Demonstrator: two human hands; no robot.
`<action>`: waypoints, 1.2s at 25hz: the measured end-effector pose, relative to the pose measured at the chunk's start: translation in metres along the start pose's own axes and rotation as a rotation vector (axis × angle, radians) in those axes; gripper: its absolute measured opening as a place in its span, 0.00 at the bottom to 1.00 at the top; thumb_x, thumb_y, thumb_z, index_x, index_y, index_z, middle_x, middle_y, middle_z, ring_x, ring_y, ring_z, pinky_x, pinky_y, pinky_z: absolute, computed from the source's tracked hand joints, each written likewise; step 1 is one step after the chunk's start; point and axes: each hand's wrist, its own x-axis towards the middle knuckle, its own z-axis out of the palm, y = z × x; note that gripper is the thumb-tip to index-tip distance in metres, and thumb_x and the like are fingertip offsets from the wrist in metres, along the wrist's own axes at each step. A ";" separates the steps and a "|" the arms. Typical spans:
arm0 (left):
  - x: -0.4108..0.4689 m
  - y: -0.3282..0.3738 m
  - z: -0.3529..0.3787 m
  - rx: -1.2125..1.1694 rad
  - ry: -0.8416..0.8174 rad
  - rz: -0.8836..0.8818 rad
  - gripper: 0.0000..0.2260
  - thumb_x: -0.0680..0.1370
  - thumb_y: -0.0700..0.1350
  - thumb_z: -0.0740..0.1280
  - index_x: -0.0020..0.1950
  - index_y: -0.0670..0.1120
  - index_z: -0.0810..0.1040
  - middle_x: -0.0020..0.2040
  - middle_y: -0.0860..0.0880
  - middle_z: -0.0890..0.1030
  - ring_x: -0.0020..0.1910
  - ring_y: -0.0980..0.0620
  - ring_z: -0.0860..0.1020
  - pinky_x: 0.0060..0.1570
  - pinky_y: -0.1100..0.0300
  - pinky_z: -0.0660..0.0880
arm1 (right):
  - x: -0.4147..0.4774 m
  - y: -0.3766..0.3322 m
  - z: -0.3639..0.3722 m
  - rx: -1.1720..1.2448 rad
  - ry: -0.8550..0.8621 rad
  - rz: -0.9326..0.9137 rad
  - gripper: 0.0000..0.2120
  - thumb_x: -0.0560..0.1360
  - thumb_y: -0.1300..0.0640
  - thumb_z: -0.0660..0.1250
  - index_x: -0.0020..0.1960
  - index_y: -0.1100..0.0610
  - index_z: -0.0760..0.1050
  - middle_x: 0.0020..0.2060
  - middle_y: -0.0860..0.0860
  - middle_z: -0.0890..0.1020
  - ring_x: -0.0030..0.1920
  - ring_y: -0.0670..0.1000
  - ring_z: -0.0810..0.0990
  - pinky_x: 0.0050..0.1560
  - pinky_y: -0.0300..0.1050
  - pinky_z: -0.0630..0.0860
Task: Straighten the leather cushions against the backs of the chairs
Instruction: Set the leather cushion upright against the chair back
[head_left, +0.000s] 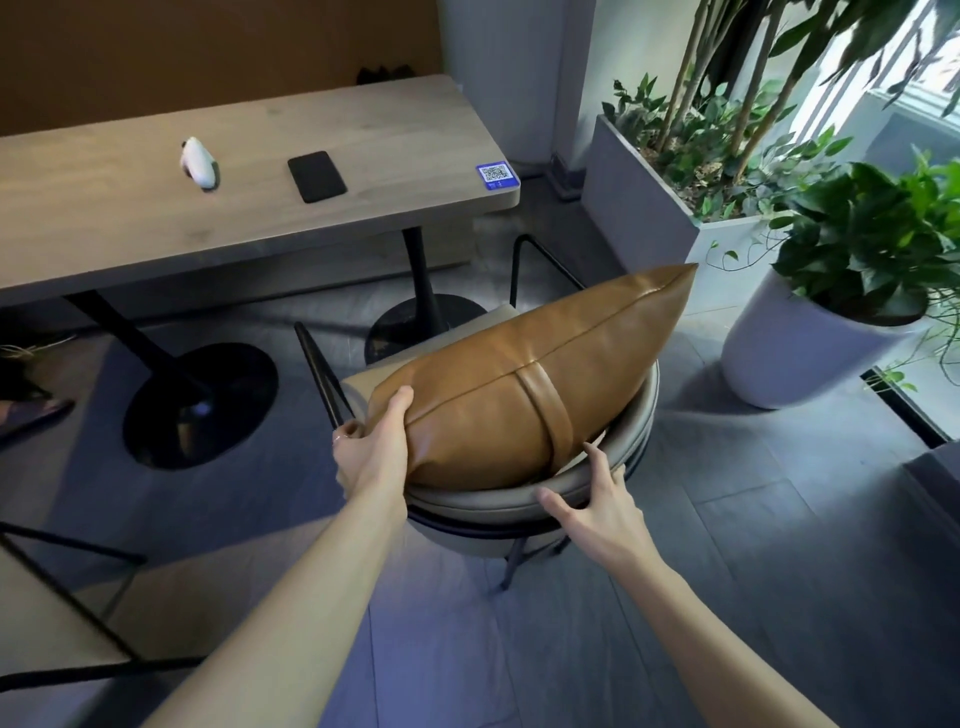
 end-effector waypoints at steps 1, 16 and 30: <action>0.006 0.005 -0.002 -0.005 0.004 0.005 0.43 0.65 0.66 0.78 0.75 0.51 0.69 0.72 0.44 0.74 0.68 0.39 0.74 0.69 0.40 0.71 | 0.002 -0.005 0.005 0.002 -0.004 -0.001 0.42 0.70 0.33 0.68 0.78 0.42 0.52 0.76 0.58 0.62 0.70 0.62 0.70 0.66 0.53 0.66; 0.120 0.077 -0.026 -0.161 -0.034 0.040 0.42 0.62 0.65 0.79 0.71 0.48 0.74 0.67 0.45 0.79 0.61 0.41 0.79 0.65 0.40 0.76 | 0.039 -0.119 0.099 -0.092 -0.012 0.034 0.39 0.73 0.32 0.64 0.74 0.54 0.56 0.75 0.75 0.51 0.68 0.75 0.67 0.61 0.58 0.72; 0.030 0.008 0.001 -0.130 -0.153 0.032 0.40 0.77 0.59 0.71 0.83 0.52 0.55 0.82 0.47 0.64 0.78 0.42 0.65 0.74 0.43 0.61 | 0.043 -0.094 0.051 0.208 0.099 0.018 0.33 0.77 0.46 0.68 0.77 0.47 0.58 0.44 0.52 0.80 0.60 0.59 0.78 0.53 0.48 0.72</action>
